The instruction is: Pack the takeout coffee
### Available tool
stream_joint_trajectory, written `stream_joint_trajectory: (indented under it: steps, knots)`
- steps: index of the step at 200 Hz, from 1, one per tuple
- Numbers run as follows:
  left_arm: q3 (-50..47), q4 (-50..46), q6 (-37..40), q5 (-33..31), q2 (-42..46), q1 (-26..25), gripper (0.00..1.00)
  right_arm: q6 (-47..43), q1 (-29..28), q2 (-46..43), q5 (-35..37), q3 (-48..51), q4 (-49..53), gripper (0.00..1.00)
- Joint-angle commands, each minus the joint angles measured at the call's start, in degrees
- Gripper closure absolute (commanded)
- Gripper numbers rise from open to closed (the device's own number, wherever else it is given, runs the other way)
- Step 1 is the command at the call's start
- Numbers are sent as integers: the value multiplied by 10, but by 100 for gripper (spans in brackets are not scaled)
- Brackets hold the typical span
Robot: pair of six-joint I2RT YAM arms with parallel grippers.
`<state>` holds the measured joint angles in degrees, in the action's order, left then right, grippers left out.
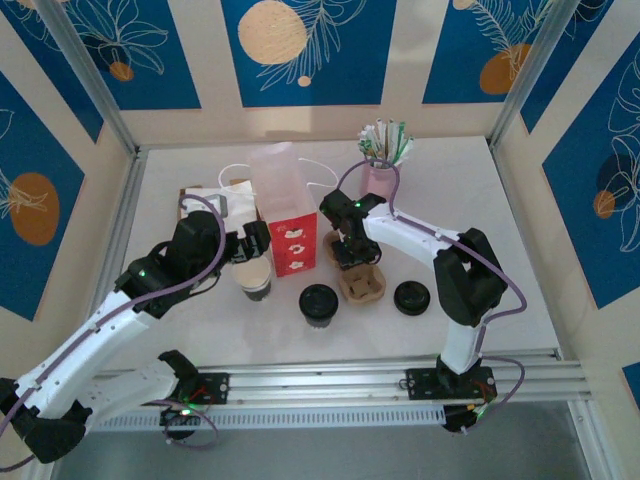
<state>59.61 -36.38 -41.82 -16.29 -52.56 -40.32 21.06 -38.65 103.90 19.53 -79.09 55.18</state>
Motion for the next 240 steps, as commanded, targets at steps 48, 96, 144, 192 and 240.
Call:
stream_joint_trajectory:
  steps: [48, 96, 144, 192, 240]
  knots:
    - [-5, 4, 2, 4, 10, -5, 0, 9, 3, -43, -5, 3, 21, 63]
    - [-2, 5, 4, 4, 7, -5, 0, 10, 9, -64, -9, 5, 31, 63]
    - [19, 1, 13, -5, 2, -5, 0, 18, 28, -119, -32, 22, 33, 63]
    - [94, -61, 12, -31, -51, -5, 0, 25, 66, -184, -53, 45, 26, 63]
    - [179, -121, -20, -49, -129, -5, 0, 25, 120, -256, -70, 59, 25, 63]
